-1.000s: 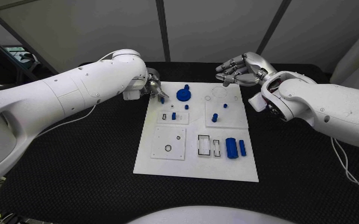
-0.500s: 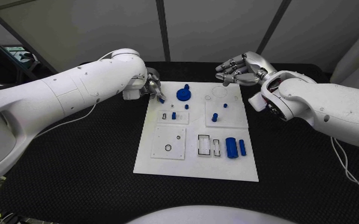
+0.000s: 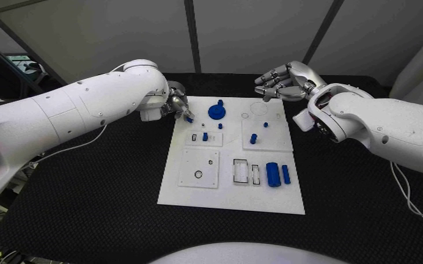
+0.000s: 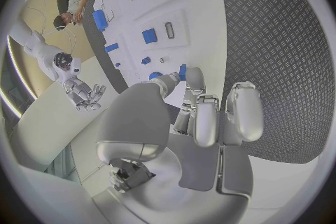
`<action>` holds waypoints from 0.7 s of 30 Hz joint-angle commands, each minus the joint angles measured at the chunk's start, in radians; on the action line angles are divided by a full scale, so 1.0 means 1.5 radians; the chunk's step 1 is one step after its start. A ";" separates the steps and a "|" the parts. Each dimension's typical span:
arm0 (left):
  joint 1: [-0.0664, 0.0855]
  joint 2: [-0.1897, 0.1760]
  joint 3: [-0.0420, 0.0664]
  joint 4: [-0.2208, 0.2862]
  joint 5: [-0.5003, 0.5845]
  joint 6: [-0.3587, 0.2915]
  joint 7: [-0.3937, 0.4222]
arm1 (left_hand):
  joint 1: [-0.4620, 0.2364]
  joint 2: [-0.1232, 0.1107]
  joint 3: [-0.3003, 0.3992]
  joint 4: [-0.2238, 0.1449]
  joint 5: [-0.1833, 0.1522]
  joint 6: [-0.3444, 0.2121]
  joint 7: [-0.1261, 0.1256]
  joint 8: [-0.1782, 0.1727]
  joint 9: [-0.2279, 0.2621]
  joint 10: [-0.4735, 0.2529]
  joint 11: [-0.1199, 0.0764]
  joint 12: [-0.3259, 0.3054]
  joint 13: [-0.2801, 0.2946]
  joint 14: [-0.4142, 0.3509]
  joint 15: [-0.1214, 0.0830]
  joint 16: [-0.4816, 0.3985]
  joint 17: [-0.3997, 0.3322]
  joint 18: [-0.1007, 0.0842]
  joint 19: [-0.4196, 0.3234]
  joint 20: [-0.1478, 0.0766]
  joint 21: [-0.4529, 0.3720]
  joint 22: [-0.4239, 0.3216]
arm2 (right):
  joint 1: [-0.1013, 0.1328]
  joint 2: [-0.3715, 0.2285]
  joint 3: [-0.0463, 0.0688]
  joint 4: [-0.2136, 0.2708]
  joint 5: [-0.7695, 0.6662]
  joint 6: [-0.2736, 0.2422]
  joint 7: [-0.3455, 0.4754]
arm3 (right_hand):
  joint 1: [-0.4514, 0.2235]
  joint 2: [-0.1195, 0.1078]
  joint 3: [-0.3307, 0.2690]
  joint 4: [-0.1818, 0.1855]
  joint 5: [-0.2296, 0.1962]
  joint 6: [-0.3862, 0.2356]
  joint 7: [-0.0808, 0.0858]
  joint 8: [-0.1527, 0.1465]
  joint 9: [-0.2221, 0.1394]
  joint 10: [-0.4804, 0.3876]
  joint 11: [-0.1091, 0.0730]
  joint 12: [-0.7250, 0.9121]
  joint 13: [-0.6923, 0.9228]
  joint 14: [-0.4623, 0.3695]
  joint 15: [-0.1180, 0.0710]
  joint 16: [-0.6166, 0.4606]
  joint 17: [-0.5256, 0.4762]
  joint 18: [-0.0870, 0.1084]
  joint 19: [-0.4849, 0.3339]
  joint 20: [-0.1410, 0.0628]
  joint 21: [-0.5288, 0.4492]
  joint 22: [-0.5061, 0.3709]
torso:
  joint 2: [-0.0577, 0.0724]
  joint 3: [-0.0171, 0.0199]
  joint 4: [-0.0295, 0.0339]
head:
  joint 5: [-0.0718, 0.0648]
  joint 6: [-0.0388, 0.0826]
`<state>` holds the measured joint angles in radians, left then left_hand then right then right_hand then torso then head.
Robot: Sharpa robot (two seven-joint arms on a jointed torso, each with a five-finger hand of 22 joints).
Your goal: Assemble the parts on the task board
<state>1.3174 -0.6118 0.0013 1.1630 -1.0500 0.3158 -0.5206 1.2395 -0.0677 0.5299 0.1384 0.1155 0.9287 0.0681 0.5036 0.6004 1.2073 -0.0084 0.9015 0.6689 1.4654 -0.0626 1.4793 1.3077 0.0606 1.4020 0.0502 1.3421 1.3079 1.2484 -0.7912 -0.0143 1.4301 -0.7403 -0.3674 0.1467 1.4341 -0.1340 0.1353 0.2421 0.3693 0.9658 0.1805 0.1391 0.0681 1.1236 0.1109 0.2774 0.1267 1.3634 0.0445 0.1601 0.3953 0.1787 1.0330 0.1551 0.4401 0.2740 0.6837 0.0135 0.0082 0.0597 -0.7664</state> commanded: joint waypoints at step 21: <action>-0.027 -0.119 -0.009 0.203 0.052 -0.159 -0.004 | -0.034 -0.022 0.136 -0.107 0.016 0.000 -0.004 0.019 0.015 0.029 -0.005 0.024 0.021 0.050 -0.007 0.003 0.106 0.001 0.018 -0.007 0.017 0.032 | 0.001 -0.002 0.000 -0.003 -0.001 -0.001 0.004 | -0.004 0.001 -0.004 0.001 0.004 -0.001 0.005 -0.003 0.000 -0.001 0.001 -0.003 -0.001 0.005 0.000 -0.003 -0.001 0.002 0.003 0.001 -0.003 -0.001 | 0.000 -0.0004 -0.0001 | 0.012 -0.008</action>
<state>1.2780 -0.7888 -0.0110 1.4602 -0.9840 0.1195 -0.5236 1.1970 -0.0999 0.5997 0.1042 0.1334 0.9273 0.0696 0.5278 0.6219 1.2432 -0.0159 0.9322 0.6991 1.4690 -0.0662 1.4792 1.3077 0.0606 1.4204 0.0395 1.3633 1.3077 1.2484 -0.7941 -0.0143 1.4253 -0.7404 -0.3680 0.1466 1.4342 -0.1340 0.1353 0.2421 0.3691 0.9658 0.1804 0.1391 0.0681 1.1236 0.1109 0.2775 0.1264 1.3634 0.0445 0.1601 0.3953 0.1787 1.0330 0.1551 0.4402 0.2734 0.6819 0.0130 0.0105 0.0768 -0.7772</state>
